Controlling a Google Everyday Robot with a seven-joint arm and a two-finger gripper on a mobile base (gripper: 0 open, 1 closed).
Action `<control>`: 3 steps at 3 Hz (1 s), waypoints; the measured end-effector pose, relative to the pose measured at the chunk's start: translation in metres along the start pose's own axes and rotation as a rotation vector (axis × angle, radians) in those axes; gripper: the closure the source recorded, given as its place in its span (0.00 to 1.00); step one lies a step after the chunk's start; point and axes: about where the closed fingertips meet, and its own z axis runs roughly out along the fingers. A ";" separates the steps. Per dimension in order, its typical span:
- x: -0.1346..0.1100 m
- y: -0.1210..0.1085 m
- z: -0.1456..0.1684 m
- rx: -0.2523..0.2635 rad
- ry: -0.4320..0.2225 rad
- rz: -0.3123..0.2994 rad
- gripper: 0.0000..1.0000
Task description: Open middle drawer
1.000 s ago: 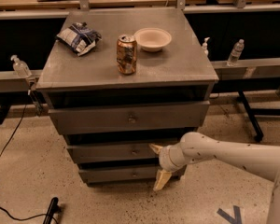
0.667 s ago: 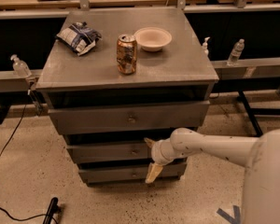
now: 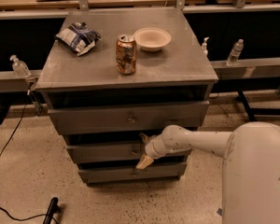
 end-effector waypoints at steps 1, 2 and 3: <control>0.000 0.000 0.000 0.000 0.000 0.000 0.47; -0.001 0.000 -0.002 0.000 0.000 0.000 0.72; -0.005 -0.003 -0.008 0.000 0.000 0.000 0.93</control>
Offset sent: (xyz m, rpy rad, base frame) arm -0.1364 -0.0494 0.0360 -0.0626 0.0756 0.1977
